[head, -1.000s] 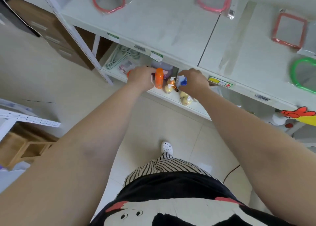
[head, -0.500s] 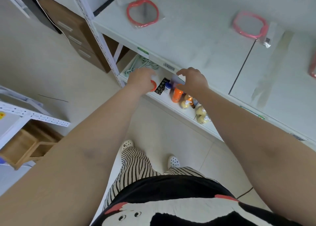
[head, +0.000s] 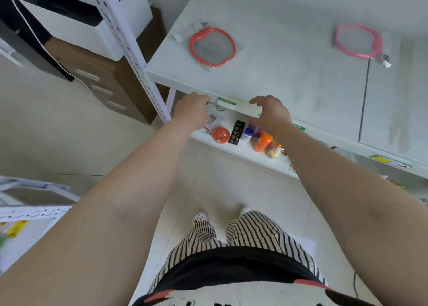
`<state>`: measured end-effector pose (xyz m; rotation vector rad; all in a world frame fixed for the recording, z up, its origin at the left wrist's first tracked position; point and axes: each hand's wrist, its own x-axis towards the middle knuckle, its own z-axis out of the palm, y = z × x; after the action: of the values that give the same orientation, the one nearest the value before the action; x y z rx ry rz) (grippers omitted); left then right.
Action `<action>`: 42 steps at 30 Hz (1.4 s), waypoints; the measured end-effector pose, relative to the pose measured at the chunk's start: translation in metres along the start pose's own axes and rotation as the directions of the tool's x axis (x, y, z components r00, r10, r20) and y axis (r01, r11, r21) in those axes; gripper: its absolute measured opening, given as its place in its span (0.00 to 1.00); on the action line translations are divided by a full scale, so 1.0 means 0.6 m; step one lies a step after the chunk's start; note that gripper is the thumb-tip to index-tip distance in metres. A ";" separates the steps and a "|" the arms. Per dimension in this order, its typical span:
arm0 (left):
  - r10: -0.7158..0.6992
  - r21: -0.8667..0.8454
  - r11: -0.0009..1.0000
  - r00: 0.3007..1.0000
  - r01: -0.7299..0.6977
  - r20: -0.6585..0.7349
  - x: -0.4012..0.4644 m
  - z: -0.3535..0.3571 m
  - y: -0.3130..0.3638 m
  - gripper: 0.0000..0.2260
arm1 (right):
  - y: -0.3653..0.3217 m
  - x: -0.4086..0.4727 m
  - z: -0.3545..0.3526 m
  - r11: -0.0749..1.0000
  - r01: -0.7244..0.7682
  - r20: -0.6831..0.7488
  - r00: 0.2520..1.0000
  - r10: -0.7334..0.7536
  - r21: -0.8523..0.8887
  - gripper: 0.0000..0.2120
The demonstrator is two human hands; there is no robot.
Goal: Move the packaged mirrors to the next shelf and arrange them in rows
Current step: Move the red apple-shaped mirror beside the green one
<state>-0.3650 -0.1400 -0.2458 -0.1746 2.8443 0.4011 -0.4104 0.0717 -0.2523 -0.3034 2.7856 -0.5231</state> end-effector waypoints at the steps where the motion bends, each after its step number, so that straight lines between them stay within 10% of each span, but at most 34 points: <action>1: 0.001 -0.007 1.000 1.000 -0.001 -0.004 0.010 -0.003 -0.007 0.24 | -0.009 0.009 0.000 1.000 -0.003 0.003 1.000 0.003 -0.006 0.24; 20: -0.256 -0.448 0.864 0.967 0.231 0.006 0.244 -0.068 -0.102 0.25 | -0.109 0.295 -0.032 1.000 0.010 -0.026 1.000 -0.009 0.018 0.24; 32: -0.319 -0.442 0.841 0.946 0.313 0.062 0.368 -0.075 -0.121 0.22 | -0.135 0.442 -0.023 0.983 -0.161 -0.052 0.985 0.165 0.086 0.28; 42: -0.448 -0.779 0.422 0.853 0.464 0.266 0.419 -0.063 -0.100 0.20 | -0.126 0.457 -0.006 0.857 -0.372 -0.047 0.909 0.415 0.357 0.28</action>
<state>-0.6056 -0.2286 -0.2951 -1.0923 2.1642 1.5606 -0.6565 -0.0664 -0.2867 0.3845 2.6899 -0.9223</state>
